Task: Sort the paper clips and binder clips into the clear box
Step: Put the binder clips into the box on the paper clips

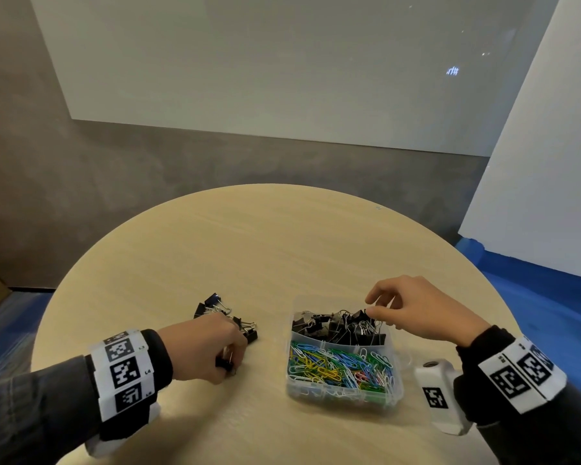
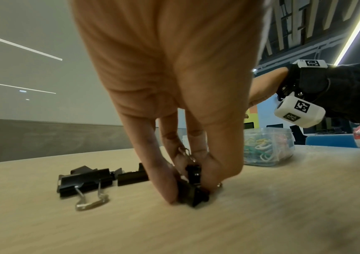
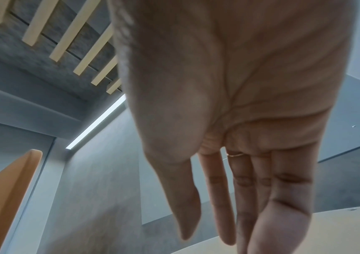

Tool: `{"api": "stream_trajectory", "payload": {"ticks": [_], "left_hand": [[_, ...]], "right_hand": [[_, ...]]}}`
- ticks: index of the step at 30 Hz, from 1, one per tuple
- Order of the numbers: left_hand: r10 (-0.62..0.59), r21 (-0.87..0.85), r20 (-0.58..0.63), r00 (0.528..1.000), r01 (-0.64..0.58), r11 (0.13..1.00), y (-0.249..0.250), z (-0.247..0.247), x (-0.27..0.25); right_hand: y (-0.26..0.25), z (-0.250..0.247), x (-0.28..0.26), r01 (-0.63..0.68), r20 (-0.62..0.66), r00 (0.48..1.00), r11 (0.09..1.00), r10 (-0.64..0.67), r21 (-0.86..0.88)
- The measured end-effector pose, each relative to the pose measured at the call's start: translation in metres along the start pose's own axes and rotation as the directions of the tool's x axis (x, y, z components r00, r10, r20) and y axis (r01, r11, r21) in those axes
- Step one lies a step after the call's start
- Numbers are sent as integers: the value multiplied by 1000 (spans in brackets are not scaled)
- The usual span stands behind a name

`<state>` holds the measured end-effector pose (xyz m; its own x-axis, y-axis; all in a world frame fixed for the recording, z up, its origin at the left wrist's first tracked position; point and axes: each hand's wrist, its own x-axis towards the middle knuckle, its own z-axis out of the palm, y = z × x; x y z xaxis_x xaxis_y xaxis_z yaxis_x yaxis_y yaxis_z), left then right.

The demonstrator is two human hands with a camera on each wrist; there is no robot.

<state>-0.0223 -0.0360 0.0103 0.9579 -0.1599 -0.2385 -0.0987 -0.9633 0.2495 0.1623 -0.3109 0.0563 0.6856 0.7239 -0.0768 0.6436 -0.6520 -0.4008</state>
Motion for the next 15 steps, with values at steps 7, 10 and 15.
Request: {"api": "stream_trajectory", "payload": {"ticks": [7,10,15], "left_hand": [[-24,-77,10,1000,24,997,-4,0,-2],[-41,-107,27,999,44,993,-4,0,0],[-72,-110,83,994,81,991,-4,0,3]], "right_hand": [[16,7,-3,-87,-33,996,994,85,-66],[20,11,-3,-143,85,986,989,145,-31],[23,15,-4,-177,146,976,979,162,98]]}}
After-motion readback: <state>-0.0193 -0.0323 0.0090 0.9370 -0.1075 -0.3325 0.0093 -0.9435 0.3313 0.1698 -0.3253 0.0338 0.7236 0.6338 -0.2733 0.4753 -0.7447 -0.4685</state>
